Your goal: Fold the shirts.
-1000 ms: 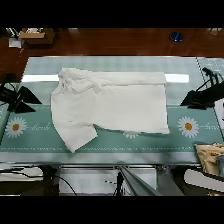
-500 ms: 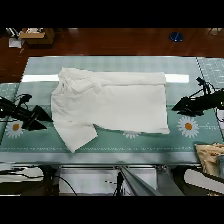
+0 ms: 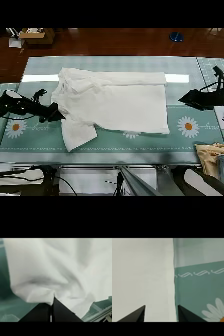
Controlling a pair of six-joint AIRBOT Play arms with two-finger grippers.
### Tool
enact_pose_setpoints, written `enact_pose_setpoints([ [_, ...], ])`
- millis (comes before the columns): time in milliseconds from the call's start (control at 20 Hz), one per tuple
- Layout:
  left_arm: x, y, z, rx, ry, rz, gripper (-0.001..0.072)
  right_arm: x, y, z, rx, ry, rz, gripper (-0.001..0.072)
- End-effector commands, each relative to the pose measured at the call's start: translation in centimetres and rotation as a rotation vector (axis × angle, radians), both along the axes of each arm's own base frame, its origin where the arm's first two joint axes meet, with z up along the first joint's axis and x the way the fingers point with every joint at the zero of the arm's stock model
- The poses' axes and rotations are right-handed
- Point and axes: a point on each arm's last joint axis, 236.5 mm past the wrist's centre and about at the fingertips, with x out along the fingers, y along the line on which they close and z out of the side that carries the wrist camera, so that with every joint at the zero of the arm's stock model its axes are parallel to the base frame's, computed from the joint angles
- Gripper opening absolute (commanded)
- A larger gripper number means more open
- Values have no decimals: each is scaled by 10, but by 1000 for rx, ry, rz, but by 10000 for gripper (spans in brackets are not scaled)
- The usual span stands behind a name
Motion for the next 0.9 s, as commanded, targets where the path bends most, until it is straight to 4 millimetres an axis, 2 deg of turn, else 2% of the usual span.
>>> enact_pose_setpoints([
  [0,-1,-7,-3,9,-12,-43,21,-16,-31,11,-51,5,-80,497],
  [100,-5,-8,0,-4,-13,-64,21,-51,-53,-9,-36,121,-137,497],
  [150,-6,-9,1,-10,-11,-74,21,-70,-53,-22,10,181,-164,497],
  [250,-9,-11,3,-24,-13,-93,21,-98,-35,-45,106,259,-150,497],
  [350,-10,-12,4,-31,-10,-97,21,-111,-14,-65,169,291,-136,498],
  [500,-11,-13,5,-36,-4,-100,21,-123,6,-87,239,319,-171,499],
  [850,-11,-13,5,-36,-4,-100,21,-112,48,-111,359,267,-244,500],
])
